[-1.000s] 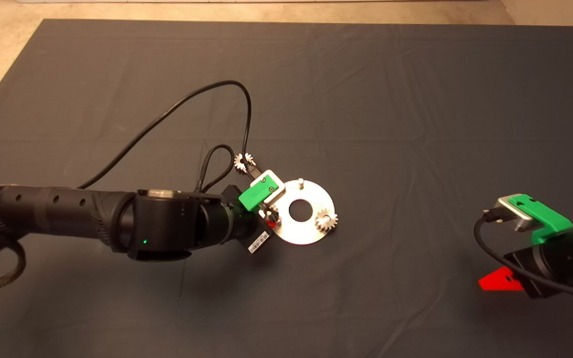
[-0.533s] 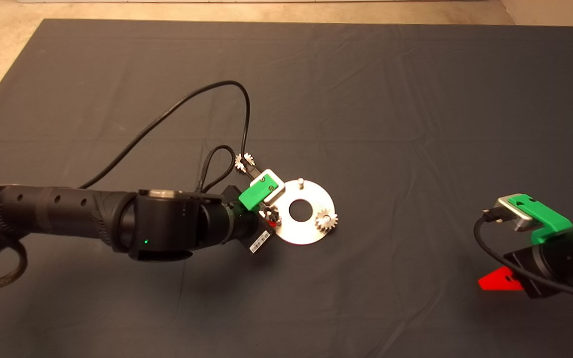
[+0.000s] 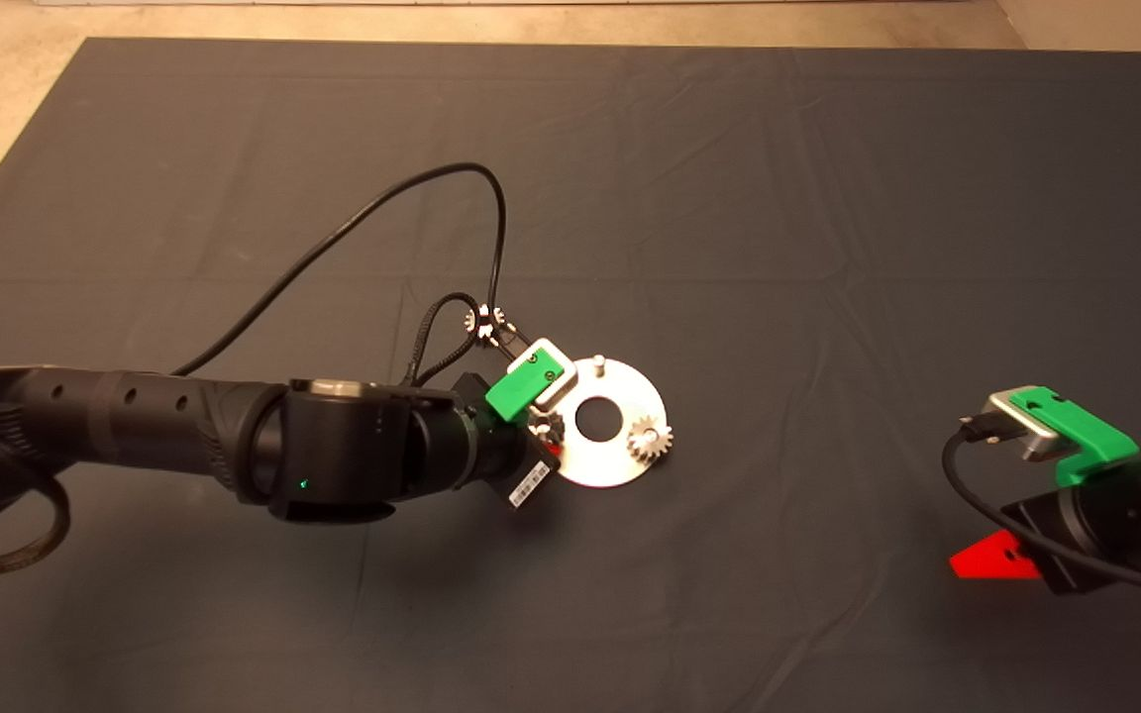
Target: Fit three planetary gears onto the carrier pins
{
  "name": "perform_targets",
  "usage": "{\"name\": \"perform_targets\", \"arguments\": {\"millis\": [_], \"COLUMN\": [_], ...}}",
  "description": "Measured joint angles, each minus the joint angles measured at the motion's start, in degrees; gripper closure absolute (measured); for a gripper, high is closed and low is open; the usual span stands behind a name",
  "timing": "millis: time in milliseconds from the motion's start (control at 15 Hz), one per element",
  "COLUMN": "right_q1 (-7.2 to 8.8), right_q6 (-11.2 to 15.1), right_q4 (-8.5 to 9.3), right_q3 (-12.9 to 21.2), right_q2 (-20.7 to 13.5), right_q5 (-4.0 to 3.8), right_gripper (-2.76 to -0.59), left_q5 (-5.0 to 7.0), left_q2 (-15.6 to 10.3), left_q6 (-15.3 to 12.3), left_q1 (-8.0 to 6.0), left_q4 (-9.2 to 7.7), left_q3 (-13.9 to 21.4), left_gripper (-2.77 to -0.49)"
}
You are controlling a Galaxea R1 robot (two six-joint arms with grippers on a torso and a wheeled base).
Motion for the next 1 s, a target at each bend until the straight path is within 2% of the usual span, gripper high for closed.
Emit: {"name": "perform_targets", "arguments": {"millis": [467,1000], "right_q1": [0.00,0.00], "right_q6": [0.00,0.00], "right_q4": [0.00,0.00], "right_q3": [0.01,-0.01], "right_q2": [0.00,0.00], "right_q5": [0.00,0.00], "right_gripper": [-1.78,-1.78], "left_q5": [-0.05,-0.06], "left_q2": [0.04,0.98], "left_q6": [-2.12,-2.15], "left_q1": [0.02,0.15], "left_q4": [0.00,0.02], "left_q3": [0.91,0.99], "left_gripper": [-0.60,-0.60]}}
